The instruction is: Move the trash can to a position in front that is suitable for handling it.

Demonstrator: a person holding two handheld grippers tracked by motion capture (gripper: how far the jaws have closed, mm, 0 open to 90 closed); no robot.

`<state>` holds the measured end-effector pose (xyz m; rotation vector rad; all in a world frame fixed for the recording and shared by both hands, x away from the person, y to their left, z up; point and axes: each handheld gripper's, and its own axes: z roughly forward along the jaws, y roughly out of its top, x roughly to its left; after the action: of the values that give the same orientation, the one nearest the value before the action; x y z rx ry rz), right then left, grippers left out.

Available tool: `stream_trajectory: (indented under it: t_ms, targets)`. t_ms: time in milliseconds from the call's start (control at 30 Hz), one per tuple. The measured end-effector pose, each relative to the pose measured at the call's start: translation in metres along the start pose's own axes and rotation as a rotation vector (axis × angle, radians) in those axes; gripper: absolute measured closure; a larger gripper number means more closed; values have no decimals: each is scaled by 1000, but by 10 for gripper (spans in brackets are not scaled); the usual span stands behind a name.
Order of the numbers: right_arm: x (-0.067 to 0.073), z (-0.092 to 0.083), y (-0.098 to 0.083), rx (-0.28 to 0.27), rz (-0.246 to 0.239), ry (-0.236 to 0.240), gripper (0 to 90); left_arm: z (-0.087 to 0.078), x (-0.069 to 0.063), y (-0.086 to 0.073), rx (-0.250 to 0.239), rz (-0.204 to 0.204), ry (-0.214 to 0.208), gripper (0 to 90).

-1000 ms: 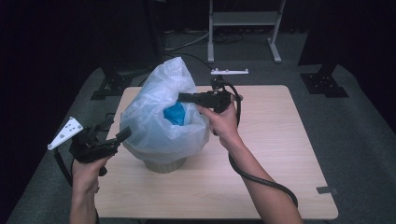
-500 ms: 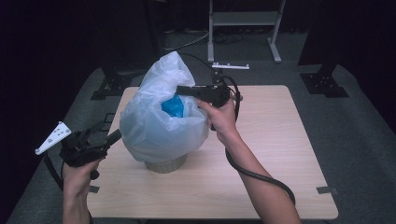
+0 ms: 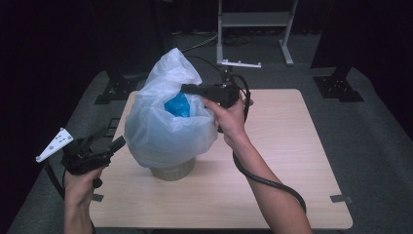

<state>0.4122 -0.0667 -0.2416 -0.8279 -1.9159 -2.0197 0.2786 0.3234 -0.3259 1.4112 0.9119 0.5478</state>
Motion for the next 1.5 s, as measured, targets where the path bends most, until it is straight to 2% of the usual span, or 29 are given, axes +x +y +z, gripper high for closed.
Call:
stream_trajectory:
  t_ms: [333, 667, 833, 1067, 1267, 1500]
  targets:
    - [6, -2, 8, -19, -11, 7, 899, -2, 2, 0, -3, 2, 4, 95]
    - [10, -3, 18, -64, -4, 32, 899, -6, 3, 1, -20, -9, 10, 95]
    - [16, -4, 24, -80, -22, 40, 900, -7, 5, 1, -25, -13, 13, 95]
    - [19, -5, 29, -103, -24, 52, 900, -8, 5, 0, -27, -17, 16, 95]
    - [24, -14, 39, -144, -25, 69, 900, -8, 5, 0, -27, -18, 14, 95]
    - [29, -30, 49, -176, -46, 52, 900, -7, 5, -1, -23, -16, 11, 95]
